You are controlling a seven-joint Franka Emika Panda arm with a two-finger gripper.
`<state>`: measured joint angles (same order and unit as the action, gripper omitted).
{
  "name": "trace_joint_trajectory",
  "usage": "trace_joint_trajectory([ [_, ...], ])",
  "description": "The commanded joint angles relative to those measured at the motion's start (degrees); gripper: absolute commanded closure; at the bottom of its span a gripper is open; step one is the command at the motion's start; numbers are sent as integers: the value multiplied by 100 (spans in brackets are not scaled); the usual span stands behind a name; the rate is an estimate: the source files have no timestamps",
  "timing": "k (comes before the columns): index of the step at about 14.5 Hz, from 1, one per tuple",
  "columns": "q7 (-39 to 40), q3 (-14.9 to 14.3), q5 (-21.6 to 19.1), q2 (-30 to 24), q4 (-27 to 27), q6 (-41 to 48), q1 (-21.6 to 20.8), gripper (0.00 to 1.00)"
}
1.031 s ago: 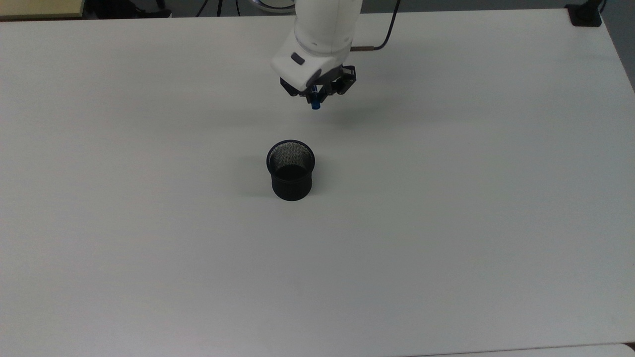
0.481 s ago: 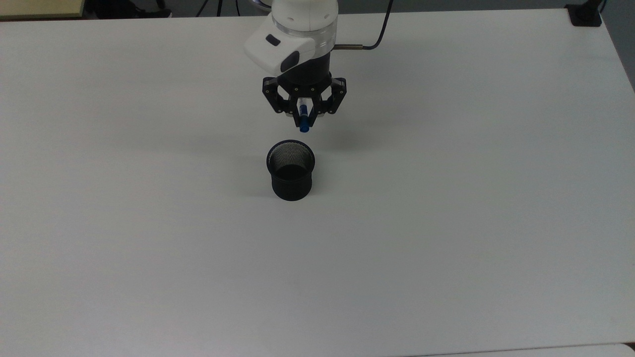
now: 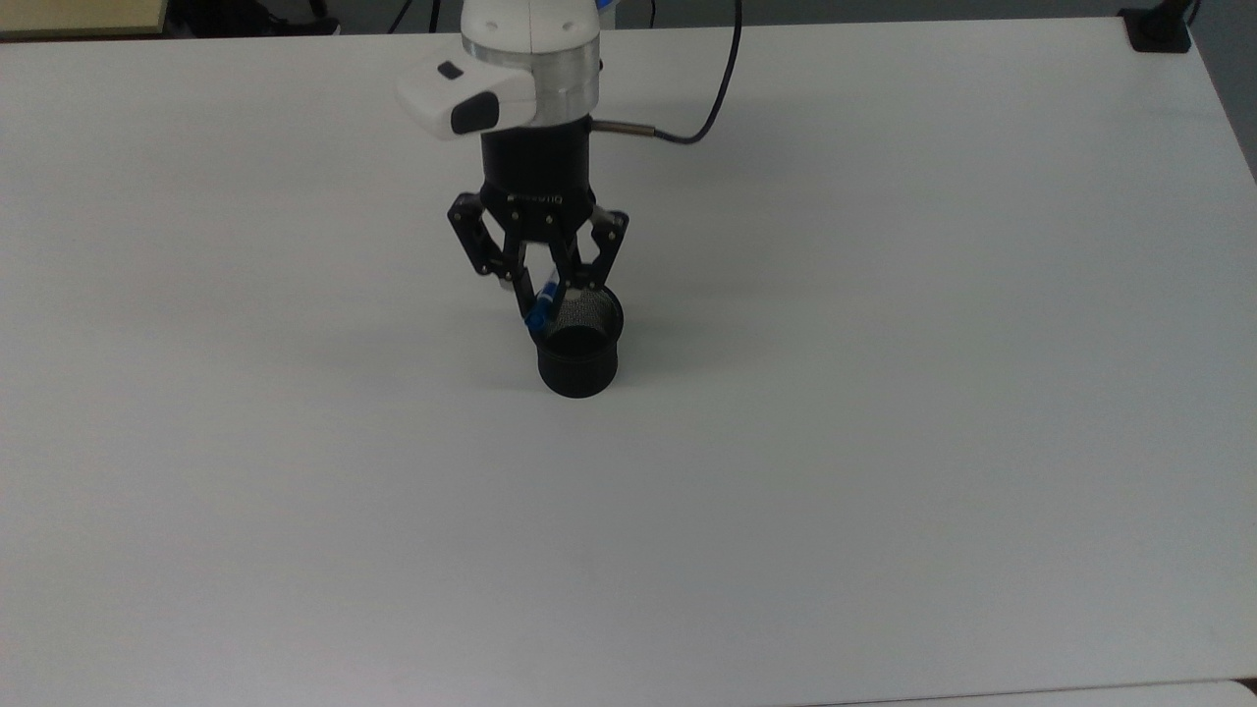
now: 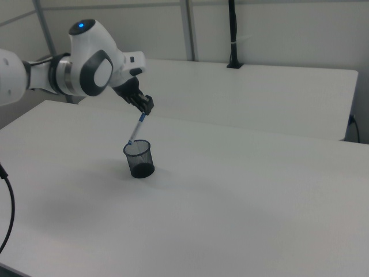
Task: Insert the marker
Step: 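Lower the marker into the mesh cup and open the gripper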
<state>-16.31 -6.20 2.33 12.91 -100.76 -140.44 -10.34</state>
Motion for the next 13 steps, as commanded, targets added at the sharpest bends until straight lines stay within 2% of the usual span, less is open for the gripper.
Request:
trace_joint_trajectory([
  [1,-381,-74,22,554,372,-501,-47,100],
  [7,-390,-127,22,642,320,-528,-100,100],
  [13,-355,-127,48,607,-163,-528,-205,100],
])
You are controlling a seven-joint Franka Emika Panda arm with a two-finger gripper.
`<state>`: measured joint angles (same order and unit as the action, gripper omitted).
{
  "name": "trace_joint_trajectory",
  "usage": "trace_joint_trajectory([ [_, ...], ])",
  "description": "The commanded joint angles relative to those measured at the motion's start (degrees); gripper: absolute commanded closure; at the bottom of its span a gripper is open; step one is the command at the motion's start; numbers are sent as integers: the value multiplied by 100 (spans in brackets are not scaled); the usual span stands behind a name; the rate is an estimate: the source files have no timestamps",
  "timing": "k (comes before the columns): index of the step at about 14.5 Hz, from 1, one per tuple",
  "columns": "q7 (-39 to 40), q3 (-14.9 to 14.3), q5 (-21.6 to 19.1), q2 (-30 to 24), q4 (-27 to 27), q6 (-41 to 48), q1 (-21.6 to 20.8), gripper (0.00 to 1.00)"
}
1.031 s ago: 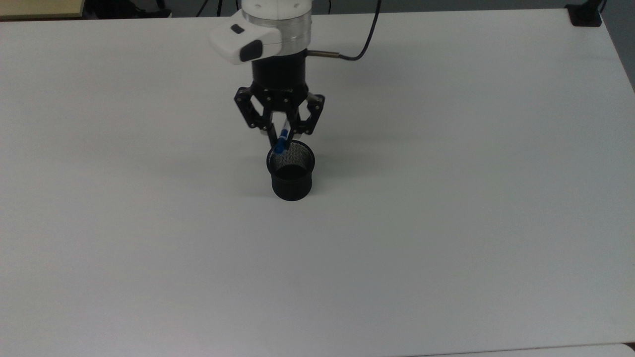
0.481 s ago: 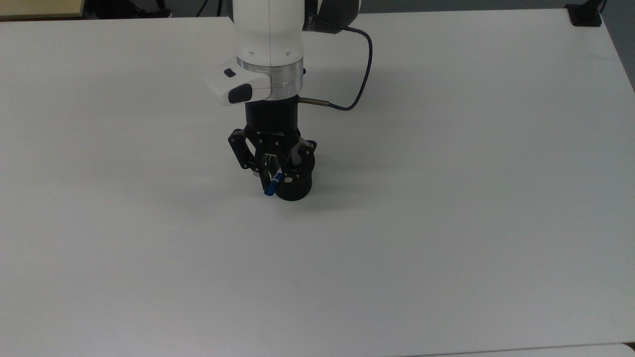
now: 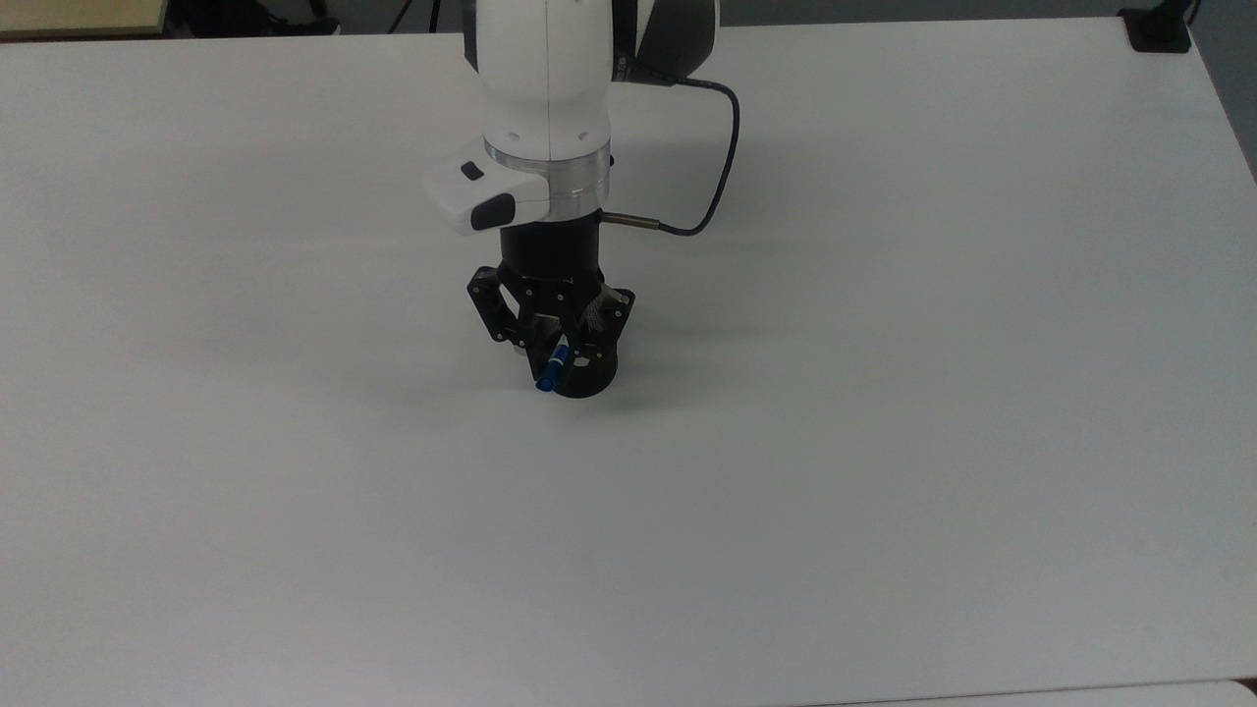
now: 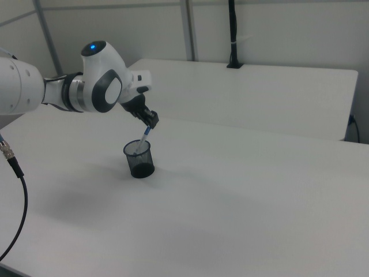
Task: Insert the marker
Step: 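Lower the marker into the mesh cup and open the gripper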
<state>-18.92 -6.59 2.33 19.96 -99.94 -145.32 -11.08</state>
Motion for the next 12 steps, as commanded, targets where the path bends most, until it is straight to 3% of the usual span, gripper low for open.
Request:
trace_joint_trajectory([
  [1,-59,-88,48,-106,-315,-40,-132,99],
  [3,2,-88,100,-89,-421,-31,-132,98],
  [4,3,-80,109,-97,-474,-31,-140,92],
  [5,3,-80,109,-97,-483,-5,-140,66],
  [6,3,-80,109,-106,-483,13,-140,60],
  [8,-41,-80,101,-132,-466,57,-149,29],
  [12,55,-80,66,-466,-413,1109,-175,24],
])
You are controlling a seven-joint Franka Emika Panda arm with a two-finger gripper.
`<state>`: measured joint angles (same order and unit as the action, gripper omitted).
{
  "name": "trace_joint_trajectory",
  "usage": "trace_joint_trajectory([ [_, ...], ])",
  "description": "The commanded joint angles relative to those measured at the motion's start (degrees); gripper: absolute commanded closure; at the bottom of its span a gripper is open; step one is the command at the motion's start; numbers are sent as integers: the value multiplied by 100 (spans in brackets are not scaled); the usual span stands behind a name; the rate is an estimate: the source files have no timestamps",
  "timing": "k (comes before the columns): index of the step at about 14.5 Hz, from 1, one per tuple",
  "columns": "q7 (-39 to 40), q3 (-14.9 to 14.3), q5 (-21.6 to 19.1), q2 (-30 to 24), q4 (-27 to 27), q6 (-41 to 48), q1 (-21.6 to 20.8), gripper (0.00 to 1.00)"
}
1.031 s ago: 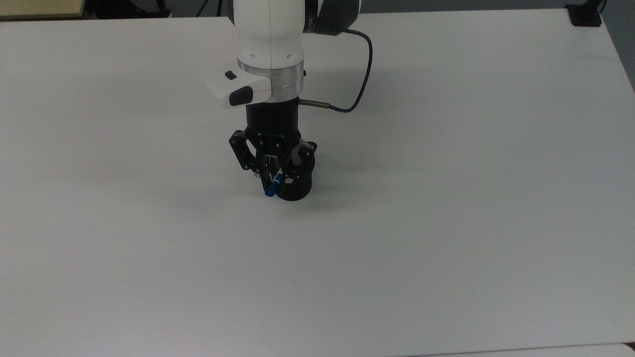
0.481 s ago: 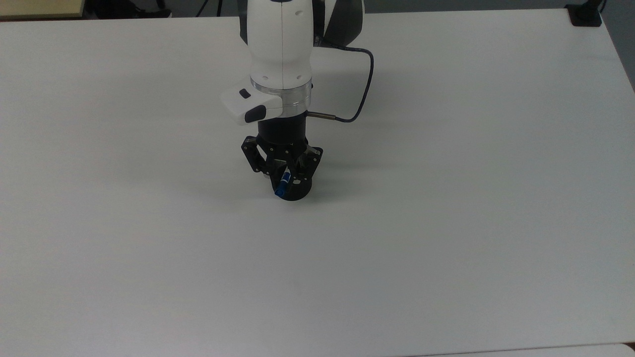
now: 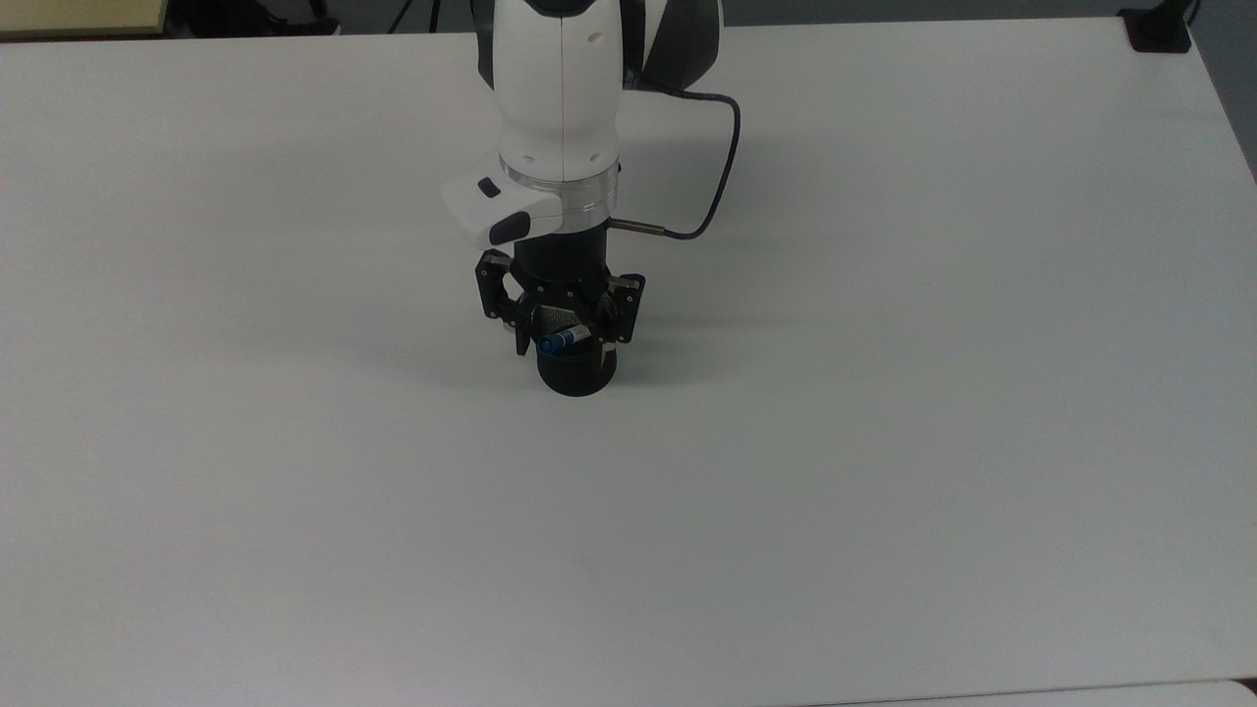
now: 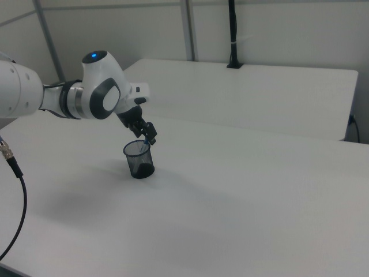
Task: Insert the marker
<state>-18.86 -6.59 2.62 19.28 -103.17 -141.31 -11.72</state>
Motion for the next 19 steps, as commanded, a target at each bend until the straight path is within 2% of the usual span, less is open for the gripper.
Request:
trace_joint_trajectory([
  [1,171,-71,2,-486,-3,1075,-120,24],
  [2,372,-71,-51,-591,68,1610,-111,24],
  [3,783,-71,-243,-793,251,2433,-102,23],
  [4,1057,-80,-436,-925,314,2824,-67,22],
  [7,1524,-115,-491,-1382,359,3564,-15,10],
  [9,2032,-333,-473,-1759,341,3977,-23,0],
  [11,2254,-405,-395,-2111,341,4277,90,0],
  [14,2158,-387,-183,-2341,376,4313,389,0],
  [19,2114,-335,-209,-2289,473,4322,662,0],
])
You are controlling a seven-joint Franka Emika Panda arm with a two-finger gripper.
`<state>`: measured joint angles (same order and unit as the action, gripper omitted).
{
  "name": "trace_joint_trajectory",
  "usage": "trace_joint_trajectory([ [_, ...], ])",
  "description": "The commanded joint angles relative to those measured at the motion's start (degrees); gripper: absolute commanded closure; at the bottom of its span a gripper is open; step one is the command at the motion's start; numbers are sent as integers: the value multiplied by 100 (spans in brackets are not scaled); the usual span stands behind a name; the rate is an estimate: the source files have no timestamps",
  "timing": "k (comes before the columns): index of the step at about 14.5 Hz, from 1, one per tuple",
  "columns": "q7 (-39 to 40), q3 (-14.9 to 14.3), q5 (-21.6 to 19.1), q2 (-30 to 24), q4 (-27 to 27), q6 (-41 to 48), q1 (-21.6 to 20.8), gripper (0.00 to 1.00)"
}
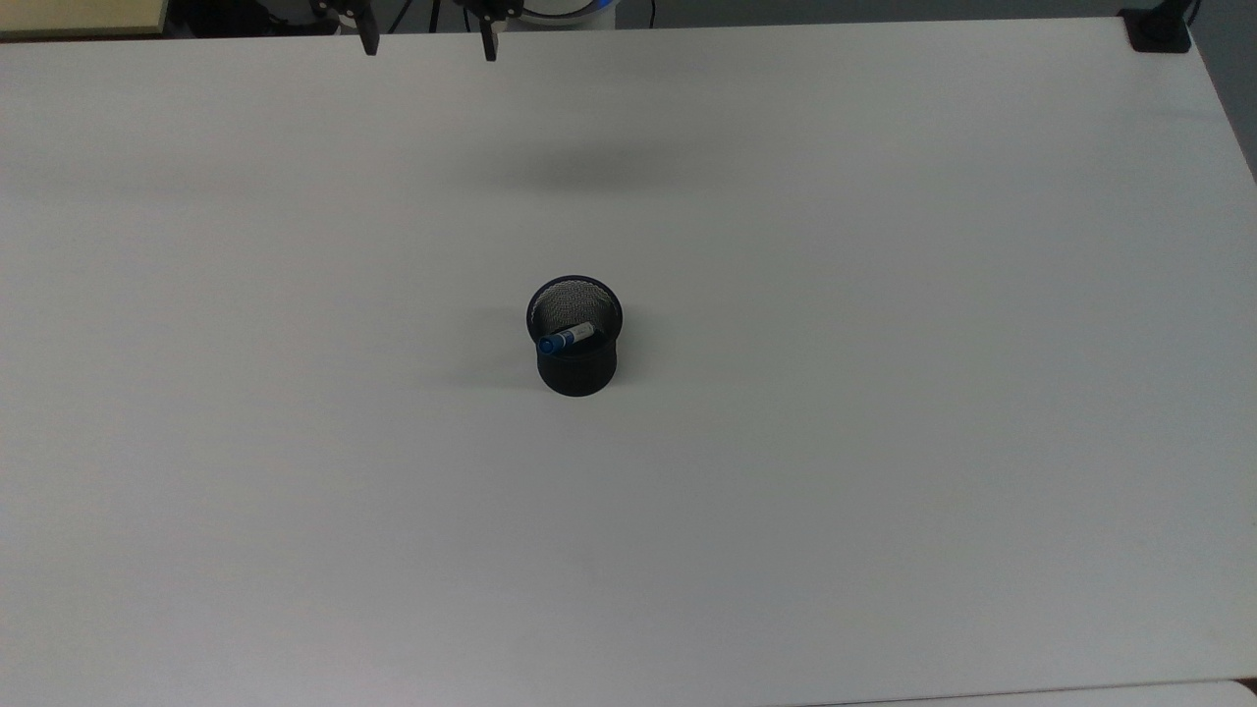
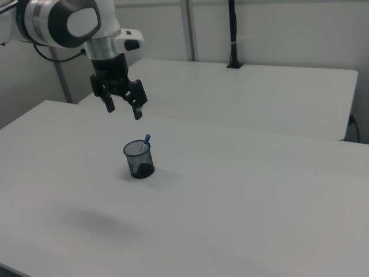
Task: Insert the marker
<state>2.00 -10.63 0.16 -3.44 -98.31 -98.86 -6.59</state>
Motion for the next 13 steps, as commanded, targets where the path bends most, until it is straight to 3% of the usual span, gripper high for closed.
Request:
trace_joint_trajectory([
  [1,3,78,20,10,5,78,210,0],
  [6,-6,298,-24,212,40,60,351,0],
  [13,-6,219,-42,195,199,86,342,0],
])
